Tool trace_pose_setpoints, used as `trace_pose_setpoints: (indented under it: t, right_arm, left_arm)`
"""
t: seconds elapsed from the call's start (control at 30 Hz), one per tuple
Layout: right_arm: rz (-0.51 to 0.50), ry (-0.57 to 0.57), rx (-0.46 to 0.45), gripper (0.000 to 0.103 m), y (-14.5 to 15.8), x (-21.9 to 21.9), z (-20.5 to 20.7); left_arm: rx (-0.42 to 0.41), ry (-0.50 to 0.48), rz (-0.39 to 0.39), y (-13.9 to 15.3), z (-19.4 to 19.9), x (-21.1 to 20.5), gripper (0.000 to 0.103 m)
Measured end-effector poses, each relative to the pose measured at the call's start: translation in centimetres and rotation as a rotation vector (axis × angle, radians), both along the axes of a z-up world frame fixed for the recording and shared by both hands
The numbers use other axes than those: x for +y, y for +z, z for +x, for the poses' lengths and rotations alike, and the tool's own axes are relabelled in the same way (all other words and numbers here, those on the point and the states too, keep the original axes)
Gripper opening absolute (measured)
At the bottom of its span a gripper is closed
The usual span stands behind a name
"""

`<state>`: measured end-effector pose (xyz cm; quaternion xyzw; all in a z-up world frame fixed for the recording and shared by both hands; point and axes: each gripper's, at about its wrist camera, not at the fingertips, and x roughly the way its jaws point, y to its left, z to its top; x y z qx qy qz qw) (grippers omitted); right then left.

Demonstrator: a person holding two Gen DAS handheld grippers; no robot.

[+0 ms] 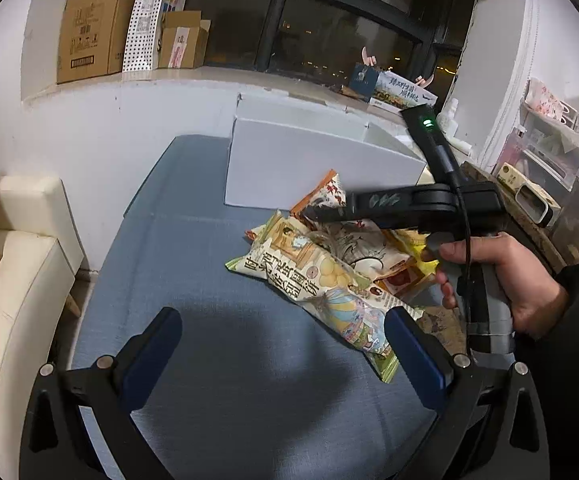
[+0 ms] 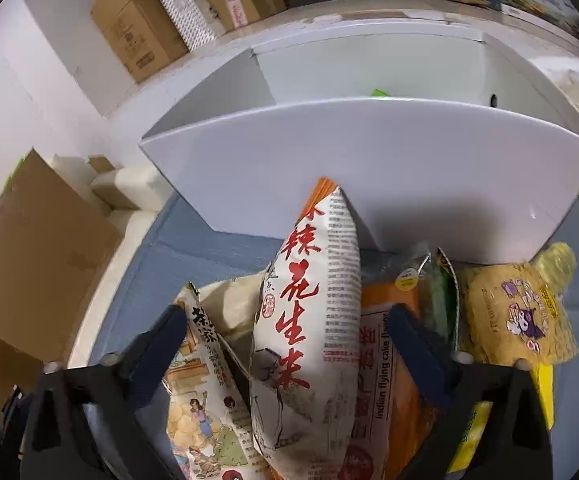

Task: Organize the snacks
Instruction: 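Grasp the white peanut bag with red text with the right gripper, then grasp the cream potato-chip bag with the left gripper while the right gripper holds the peanut bag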

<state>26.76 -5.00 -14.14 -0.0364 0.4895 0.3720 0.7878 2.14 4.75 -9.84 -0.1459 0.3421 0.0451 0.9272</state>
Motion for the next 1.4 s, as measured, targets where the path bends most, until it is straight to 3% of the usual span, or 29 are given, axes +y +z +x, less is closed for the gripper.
trace_pose_setpoints:
  t: [0.17, 0.43, 0.67, 0.8, 0.97, 1.07, 1.17, 1.2, 1.23, 1.27, 1.4]
  right_arm:
    - [-0.052, -0.007, -0.028, 0.037, -0.6, -0.3, -0.9]
    - [-0.039, 0.035, -0.191, 0.036, 2.7, -2.7, -4.4]
    - [0.023, -0.023, -0.318, 0.036, 7.0, -7.2, -7.2]
    - [0.063, -0.087, -0.379, 0.036, 8.7, -10.9, -9.4]
    - [0.106, -0.160, -0.397, 0.036, 9.0, -14.7, -11.9]
    - [0.132, -0.191, -0.395, 0.036, 8.9, -16.6, -13.1]
    - [0.140, -0.209, -0.390, 0.036, 8.5, -17.8, -13.8]
    - [0.134, -0.208, -0.393, 0.036, 8.4, -17.9, -13.9]
    - [0.130, -0.207, -0.393, 0.036, 8.2, -17.9, -13.9]
    - [0.128, -0.207, -0.386, 0.036, 7.9, -18.0, -13.9]
    - [0.128, -0.196, -0.373, 0.036, 7.3, -17.8, -13.9]
  left_arm:
    - [0.018, -0.002, 0.001, -0.4, 0.5, -0.3, 0.103]
    - [0.064, -0.014, -0.052, -1.5, 2.0, -0.5, 0.103]
    - [0.115, -0.030, -0.108, -2.1, 4.2, -1.2, 0.103]
    - [0.143, -0.023, -0.102, -2.3, 6.1, -2.3, 0.103]
    - [0.192, 0.028, -0.123, -3.3, 8.7, -2.9, 0.103]
    - [0.210, 0.087, -0.080, -3.8, 10.2, -3.4, 0.103]
    - [0.267, 0.106, -0.144, -5.4, 11.5, -3.4, 0.102]
    - [0.279, 0.091, -0.155, -6.1, 11.8, -3.6, 0.099]
    - [0.252, 0.076, -0.112, -5.9, 11.6, -4.0, 0.089]
    - [0.256, 0.041, -0.067, -5.9, 11.6, -4.6, 0.071]
    - [0.208, -0.022, -0.064, -4.9, 10.0, -4.7, 0.065]
